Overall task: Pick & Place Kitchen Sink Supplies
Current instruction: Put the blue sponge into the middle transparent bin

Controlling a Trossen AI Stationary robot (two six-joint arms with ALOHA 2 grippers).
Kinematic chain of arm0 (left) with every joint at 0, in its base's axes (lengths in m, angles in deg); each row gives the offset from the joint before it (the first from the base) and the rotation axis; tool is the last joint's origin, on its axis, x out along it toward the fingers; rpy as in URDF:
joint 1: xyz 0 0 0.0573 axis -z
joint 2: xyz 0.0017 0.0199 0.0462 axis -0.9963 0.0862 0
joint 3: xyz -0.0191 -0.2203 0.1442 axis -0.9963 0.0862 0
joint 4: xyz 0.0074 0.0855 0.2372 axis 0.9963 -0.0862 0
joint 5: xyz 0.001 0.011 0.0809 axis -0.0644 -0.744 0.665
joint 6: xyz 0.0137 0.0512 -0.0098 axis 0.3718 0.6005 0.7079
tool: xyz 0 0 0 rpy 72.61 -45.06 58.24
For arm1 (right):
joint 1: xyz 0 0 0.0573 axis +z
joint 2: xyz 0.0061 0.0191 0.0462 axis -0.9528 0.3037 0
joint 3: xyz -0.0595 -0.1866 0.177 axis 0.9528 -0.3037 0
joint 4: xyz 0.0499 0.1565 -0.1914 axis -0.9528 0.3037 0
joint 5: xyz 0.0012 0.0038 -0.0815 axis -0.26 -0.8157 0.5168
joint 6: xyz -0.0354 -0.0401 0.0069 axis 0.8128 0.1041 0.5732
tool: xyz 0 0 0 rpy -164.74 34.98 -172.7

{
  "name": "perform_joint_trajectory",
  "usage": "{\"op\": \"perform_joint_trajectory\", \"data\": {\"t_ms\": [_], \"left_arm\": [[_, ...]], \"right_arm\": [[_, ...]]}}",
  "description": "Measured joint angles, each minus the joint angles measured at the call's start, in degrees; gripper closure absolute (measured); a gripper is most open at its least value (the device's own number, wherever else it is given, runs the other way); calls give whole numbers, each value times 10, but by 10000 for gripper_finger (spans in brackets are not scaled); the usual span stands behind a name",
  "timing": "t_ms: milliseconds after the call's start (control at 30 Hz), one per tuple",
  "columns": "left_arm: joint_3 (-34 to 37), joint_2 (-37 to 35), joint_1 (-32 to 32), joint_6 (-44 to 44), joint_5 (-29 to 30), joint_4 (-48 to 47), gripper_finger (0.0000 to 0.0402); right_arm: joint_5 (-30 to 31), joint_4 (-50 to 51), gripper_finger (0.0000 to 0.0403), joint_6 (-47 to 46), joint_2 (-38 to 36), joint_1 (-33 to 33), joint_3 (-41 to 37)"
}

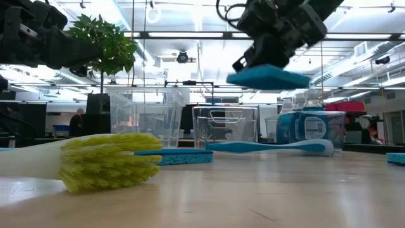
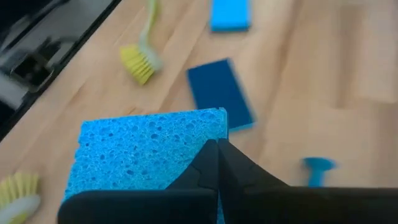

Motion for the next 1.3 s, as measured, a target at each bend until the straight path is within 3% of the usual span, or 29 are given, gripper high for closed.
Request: {"op": "perform_joint_trajectory", "data": {"t_ms": [333, 733, 1033, 1300], "left_arm": [[0, 0, 0, 0, 0, 0, 358], [0, 0, 0, 0, 0, 0, 358], [0, 0, 0, 0, 0, 0, 358], [0, 0, 0, 0, 0, 0, 358]], "right_arm": [[100, -22, 403, -23, -100, -67, 29], [164, -55, 403, -16, -111, -173, 119], [262, -65, 403, 90, -102, -236, 120], [322, -63, 403, 233, -55, -246, 121]]}}
